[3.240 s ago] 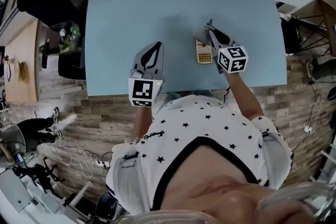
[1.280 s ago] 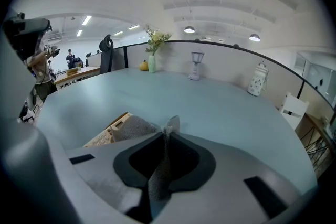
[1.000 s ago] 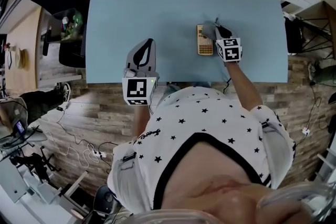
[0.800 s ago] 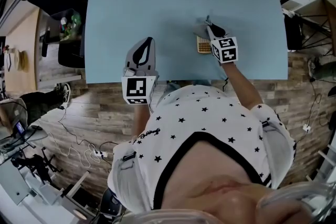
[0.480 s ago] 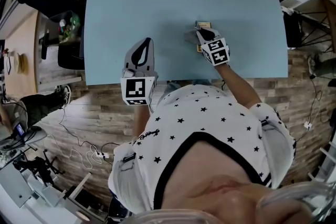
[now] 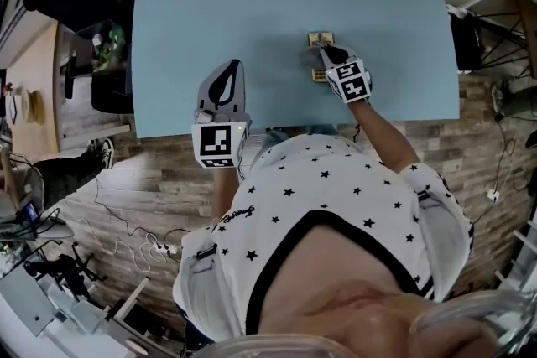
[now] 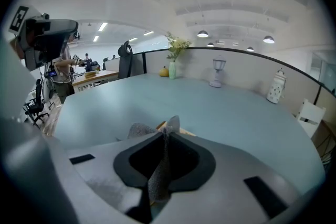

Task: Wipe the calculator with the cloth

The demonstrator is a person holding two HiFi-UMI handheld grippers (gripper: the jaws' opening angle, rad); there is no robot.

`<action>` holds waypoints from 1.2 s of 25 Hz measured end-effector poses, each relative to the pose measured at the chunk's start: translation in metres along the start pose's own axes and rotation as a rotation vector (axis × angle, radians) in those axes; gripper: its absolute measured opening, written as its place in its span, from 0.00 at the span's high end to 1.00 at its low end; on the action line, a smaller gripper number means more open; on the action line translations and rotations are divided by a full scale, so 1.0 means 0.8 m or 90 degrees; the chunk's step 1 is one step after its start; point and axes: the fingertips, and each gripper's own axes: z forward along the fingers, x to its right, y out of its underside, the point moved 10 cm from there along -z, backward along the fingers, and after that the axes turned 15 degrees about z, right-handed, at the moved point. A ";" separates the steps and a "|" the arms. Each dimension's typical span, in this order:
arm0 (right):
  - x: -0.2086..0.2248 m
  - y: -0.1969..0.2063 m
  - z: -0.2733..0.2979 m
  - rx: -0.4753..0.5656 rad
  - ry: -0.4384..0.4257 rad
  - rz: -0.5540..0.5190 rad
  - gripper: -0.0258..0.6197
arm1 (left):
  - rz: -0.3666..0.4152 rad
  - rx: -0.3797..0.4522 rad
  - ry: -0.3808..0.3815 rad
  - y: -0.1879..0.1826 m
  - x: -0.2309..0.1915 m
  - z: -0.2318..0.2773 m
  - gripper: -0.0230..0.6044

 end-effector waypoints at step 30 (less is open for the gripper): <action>0.037 0.000 -0.042 0.045 0.045 0.095 0.91 | 0.012 0.011 0.034 -0.010 0.014 0.007 0.91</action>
